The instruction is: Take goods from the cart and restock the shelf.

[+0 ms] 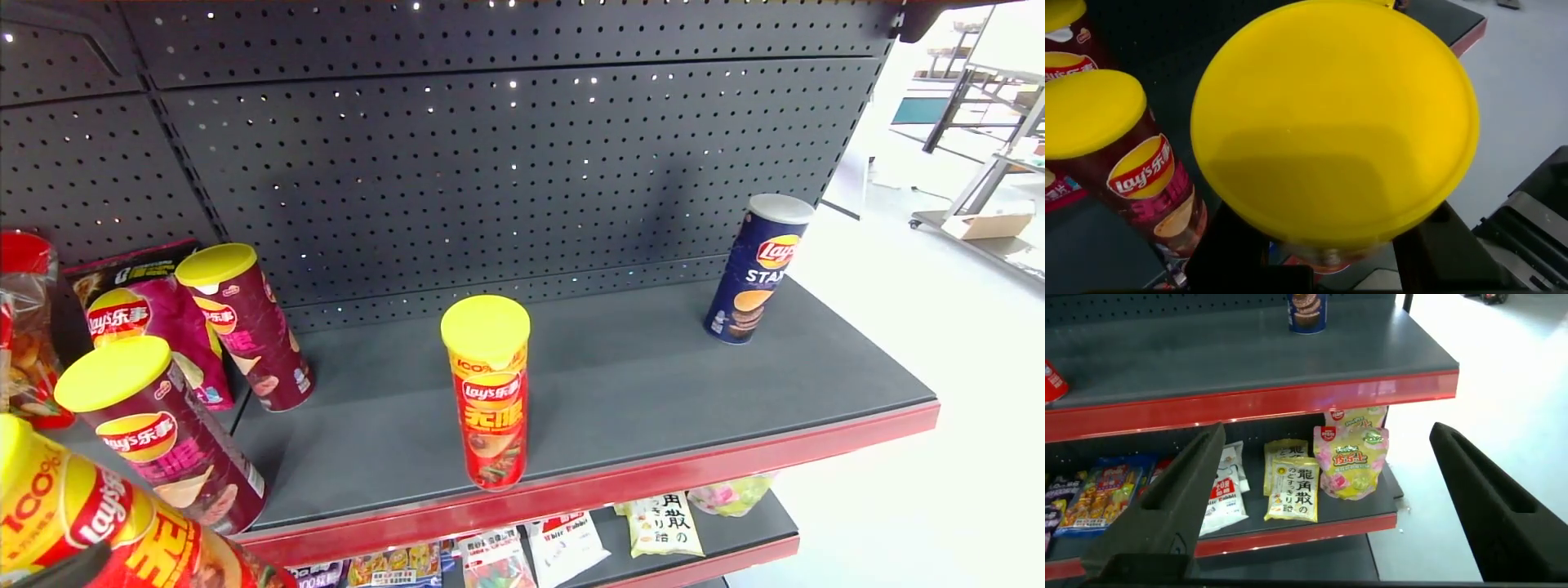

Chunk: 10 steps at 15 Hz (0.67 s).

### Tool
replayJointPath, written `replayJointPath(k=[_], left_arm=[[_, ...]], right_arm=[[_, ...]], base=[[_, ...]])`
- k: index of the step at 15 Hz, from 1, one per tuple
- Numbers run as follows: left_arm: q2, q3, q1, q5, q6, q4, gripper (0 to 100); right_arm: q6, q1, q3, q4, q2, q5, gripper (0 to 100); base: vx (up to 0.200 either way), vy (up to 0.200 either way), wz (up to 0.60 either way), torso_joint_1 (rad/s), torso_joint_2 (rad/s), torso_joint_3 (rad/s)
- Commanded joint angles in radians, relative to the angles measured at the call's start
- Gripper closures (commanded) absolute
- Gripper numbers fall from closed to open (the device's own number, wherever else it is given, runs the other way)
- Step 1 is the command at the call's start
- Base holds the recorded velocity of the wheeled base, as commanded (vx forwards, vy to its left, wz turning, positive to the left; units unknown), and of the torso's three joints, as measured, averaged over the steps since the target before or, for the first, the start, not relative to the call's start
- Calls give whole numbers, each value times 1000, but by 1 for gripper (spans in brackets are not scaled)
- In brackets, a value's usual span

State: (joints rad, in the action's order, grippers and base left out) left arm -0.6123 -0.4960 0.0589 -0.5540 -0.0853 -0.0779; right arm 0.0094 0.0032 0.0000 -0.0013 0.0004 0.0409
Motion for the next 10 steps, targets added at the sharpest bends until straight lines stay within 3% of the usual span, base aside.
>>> replayJointPath(k=[1,4,6,8,9,10], left_arm=[[-130,-29,24,0,-25,20,100],[-302,-53,47,8,-73,179,100],[-426,-102,102,42,-79,262,100],[-495,-144,163,69,-79,279,100],[-563,-184,239,102,-77,280,100],[-618,-223,269,112,-80,285,100]], right_arm=[[0,0,0,0,0,1,0],[0,0,0,0,0,1,0],[0,0,0,0,0,1,0],[0,0,0,0,0,1,0],[0,0,0,0,0,1,0],[0,0,0,0,0,1,0]], base=[[0,0,0,0,0,0],[0,0,0,0,0,0],[0,0,0,0,0,0],[0,0,0,0,0,0],[0,0,0,0,0,0],[0,0,0,0,0,0]])
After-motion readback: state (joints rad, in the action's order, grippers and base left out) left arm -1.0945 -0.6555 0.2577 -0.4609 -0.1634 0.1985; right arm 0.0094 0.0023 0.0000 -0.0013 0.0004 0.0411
